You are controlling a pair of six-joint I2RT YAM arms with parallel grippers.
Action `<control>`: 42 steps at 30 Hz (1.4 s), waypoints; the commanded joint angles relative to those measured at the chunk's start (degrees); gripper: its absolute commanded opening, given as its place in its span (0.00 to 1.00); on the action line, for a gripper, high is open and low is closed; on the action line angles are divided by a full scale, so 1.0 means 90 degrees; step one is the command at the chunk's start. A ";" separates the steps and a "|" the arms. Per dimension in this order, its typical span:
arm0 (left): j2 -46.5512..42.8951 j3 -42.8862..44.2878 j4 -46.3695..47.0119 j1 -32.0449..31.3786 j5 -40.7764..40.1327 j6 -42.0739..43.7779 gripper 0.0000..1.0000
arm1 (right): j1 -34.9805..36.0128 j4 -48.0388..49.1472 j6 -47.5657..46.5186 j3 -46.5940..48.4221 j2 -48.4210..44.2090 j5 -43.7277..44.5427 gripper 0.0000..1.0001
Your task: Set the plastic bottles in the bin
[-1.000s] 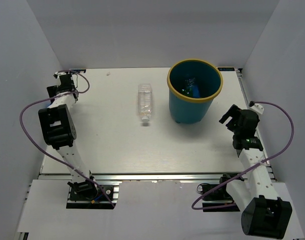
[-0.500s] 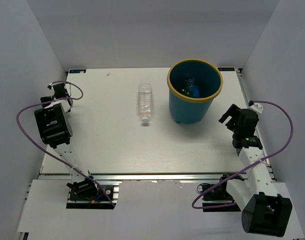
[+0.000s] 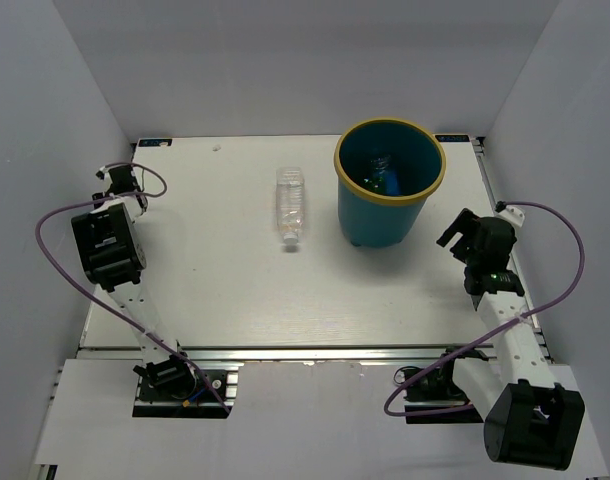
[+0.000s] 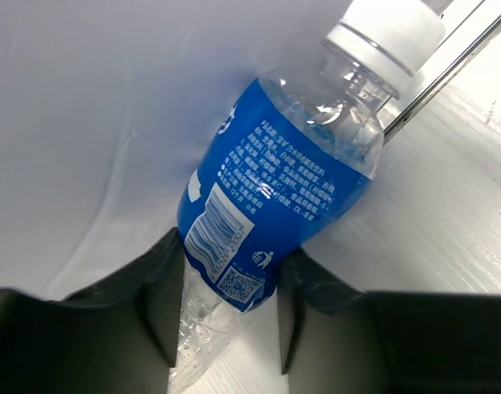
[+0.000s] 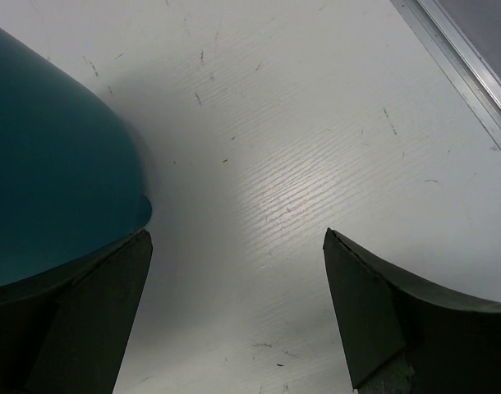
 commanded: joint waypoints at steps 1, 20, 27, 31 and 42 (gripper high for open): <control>-0.0212 0.0081 -0.0158 0.0135 0.0183 -0.0864 0.35 | -0.0038 0.0261 -0.0088 0.0138 -0.0180 0.0070 0.89; -0.4398 -0.0952 0.0728 -0.2608 0.5894 -0.2886 0.14 | -0.0047 -0.0922 0.0059 0.0724 -0.1566 0.1076 0.90; -0.6244 -0.3717 0.2899 -0.3838 0.7665 -0.3387 0.05 | -0.0038 0.0023 -0.0585 0.0607 -0.2503 -0.1496 0.89; -0.6968 -0.4107 0.2604 -0.4531 0.7409 -0.3219 0.00 | -0.0038 0.0571 -0.0859 0.0645 -0.2564 -0.3704 0.89; -0.6678 -0.4548 0.3991 -0.6270 0.8279 -0.3962 0.00 | 0.2635 0.1187 -0.0869 0.1427 -0.1285 -0.5790 0.89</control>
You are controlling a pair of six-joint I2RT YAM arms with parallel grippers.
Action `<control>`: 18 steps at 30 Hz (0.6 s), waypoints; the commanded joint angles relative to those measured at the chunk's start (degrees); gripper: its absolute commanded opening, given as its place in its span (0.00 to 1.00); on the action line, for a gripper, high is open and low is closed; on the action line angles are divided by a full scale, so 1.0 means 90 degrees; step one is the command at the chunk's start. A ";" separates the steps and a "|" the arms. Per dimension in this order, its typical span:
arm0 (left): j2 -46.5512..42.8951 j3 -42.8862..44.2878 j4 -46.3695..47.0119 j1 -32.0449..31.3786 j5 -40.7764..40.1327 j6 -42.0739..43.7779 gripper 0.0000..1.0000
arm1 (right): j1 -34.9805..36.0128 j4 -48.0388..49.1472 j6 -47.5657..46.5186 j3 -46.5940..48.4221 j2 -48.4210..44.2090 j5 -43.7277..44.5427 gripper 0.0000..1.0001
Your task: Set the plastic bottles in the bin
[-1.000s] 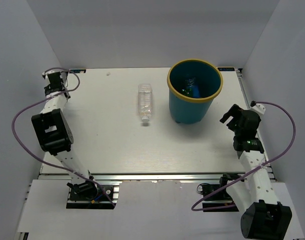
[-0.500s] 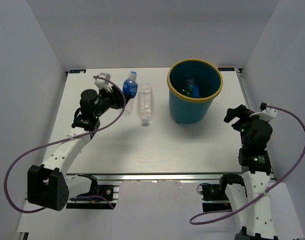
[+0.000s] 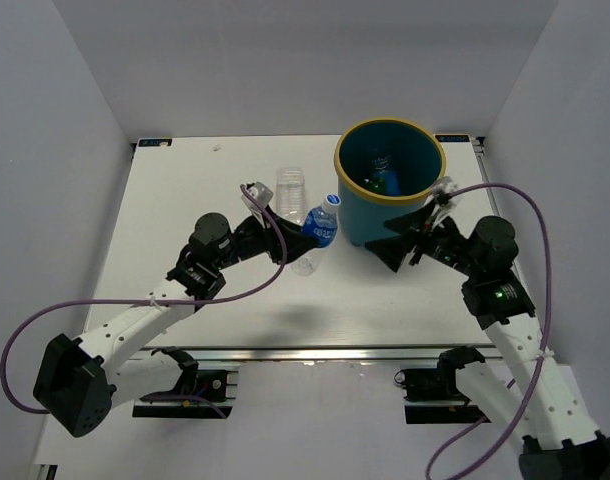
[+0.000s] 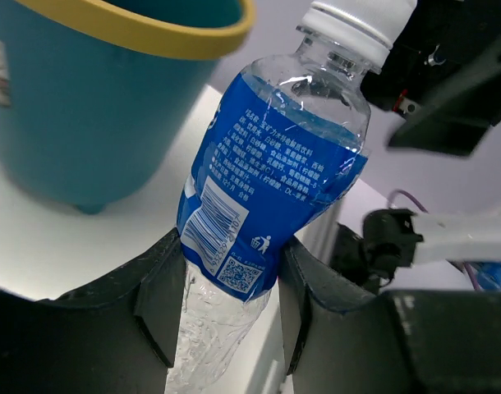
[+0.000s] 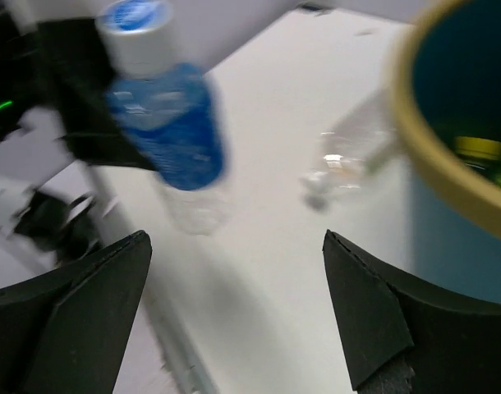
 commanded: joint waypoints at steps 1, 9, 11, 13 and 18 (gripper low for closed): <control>0.0040 -0.0073 0.0650 -0.0321 0.0374 -0.0271 0.00 | 0.1078 0.0608 -0.0208 0.0390 0.0165 -0.0163 0.89; 0.0293 -0.0004 0.0591 -0.0742 0.0023 -0.0290 0.00 | 0.2681 0.1017 -0.0423 0.0732 0.1416 0.0384 0.89; 0.0371 0.0006 0.0737 -0.0761 0.0208 -0.0388 0.00 | 0.2828 0.1126 -0.0394 0.0741 0.1485 0.0773 0.89; 0.0391 -0.0014 0.0777 -0.0820 0.0258 -0.0398 0.00 | 0.2828 0.1174 -0.0365 0.0771 0.1495 0.1096 0.89; 0.0440 -0.0248 0.1313 -0.0830 0.0443 -0.0661 0.00 | 0.2838 0.1993 -0.0306 0.0382 0.1377 0.1420 0.85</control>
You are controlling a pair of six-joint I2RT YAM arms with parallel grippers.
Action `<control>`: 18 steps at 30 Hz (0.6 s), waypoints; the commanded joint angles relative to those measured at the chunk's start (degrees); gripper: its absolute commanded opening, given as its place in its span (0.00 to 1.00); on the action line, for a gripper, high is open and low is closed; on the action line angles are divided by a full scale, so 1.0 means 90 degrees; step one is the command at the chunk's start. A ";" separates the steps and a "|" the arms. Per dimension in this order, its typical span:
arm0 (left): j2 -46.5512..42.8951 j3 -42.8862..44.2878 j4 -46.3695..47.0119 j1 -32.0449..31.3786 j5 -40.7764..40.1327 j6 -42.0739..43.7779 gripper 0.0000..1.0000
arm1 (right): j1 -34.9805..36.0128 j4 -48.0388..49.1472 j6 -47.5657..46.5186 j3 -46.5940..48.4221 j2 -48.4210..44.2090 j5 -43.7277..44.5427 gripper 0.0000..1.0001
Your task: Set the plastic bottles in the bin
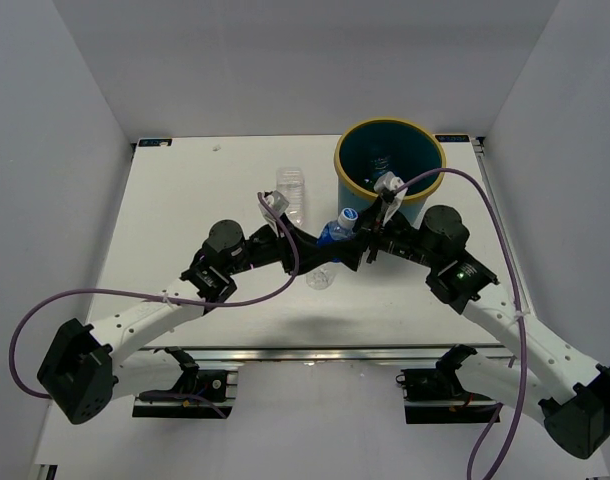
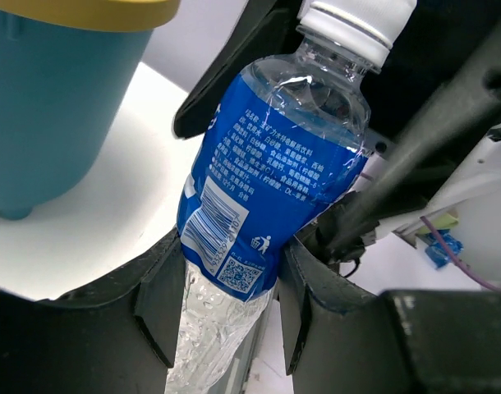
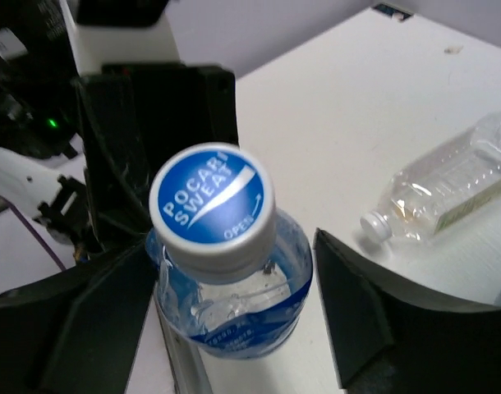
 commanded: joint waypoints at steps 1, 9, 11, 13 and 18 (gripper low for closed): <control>0.0003 -0.0137 0.0678 -0.0055 0.0300 -0.0275 0.00 | 0.0045 0.1144 0.0041 -0.0124 -0.0184 0.0245 0.77; -0.0133 -0.0127 0.0484 -0.0055 0.0359 -0.0227 0.51 | 0.0036 0.1215 0.0237 -0.0281 -0.0301 0.0448 0.26; -0.0347 -0.0108 0.0104 -0.0055 0.0067 -0.0032 0.98 | 0.0036 0.0875 0.0198 -0.0135 -0.0292 0.0868 0.24; -0.0514 0.0038 -0.0683 -0.0055 -0.0797 0.0279 0.98 | 0.0045 0.0504 0.0052 0.0263 -0.0233 0.1809 0.24; -0.1050 0.0234 -0.1830 -0.0036 -0.2920 0.0447 0.98 | -0.0091 -0.0677 -0.0289 0.1884 0.0166 0.4284 0.22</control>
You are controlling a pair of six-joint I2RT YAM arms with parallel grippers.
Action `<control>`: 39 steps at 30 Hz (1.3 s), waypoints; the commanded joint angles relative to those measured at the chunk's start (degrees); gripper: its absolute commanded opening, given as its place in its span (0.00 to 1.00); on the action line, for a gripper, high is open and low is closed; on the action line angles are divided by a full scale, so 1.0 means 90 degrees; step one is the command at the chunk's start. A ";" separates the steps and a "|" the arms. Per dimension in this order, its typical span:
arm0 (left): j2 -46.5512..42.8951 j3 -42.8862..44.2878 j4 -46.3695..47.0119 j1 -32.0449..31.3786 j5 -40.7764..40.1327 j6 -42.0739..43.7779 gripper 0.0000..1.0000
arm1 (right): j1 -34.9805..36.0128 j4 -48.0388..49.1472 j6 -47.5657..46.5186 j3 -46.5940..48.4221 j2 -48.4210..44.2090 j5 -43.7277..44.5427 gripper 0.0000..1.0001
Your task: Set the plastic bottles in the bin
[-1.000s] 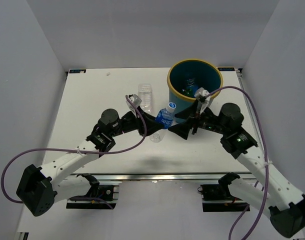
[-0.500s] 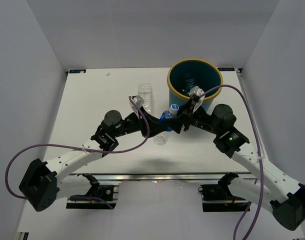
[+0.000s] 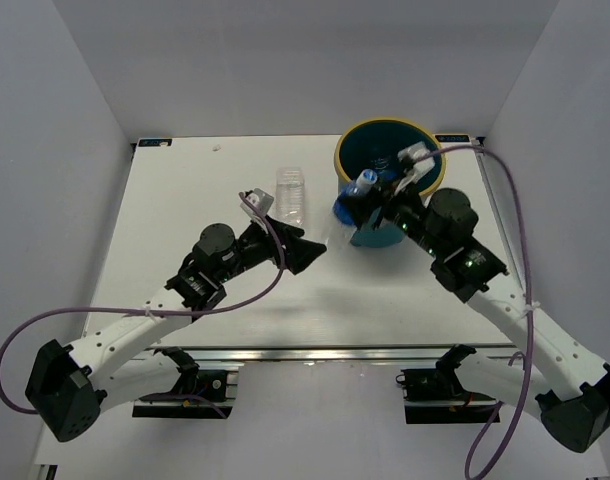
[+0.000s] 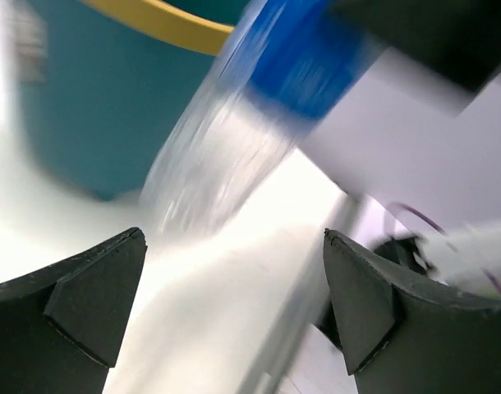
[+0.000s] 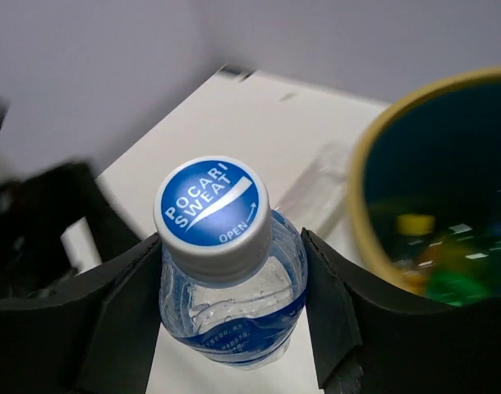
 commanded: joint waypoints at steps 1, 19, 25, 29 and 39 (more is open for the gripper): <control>-0.0415 0.0266 -0.1039 0.0015 -0.1671 0.0202 0.98 | -0.0176 -0.0410 -0.0373 0.1453 0.0249 0.2296 0.22; 0.1126 0.1076 -0.1695 0.0737 -0.2700 0.0045 0.98 | -0.1231 -0.1357 -0.1379 0.3096 0.1960 0.2255 0.89; 0.2015 0.1164 -0.1237 0.1294 -0.2015 0.0065 0.98 | -0.1231 -0.1456 -0.1399 0.2961 0.1191 0.1949 0.89; 0.2688 0.1525 -0.1177 0.1373 -0.1811 0.0337 0.98 | -0.1231 -0.1592 -0.1185 0.2455 0.0487 0.1939 0.89; 0.4330 0.2560 -0.2210 0.1402 -0.2512 0.0543 0.98 | -0.1231 -0.1699 0.0114 0.0471 -0.1418 0.2730 0.89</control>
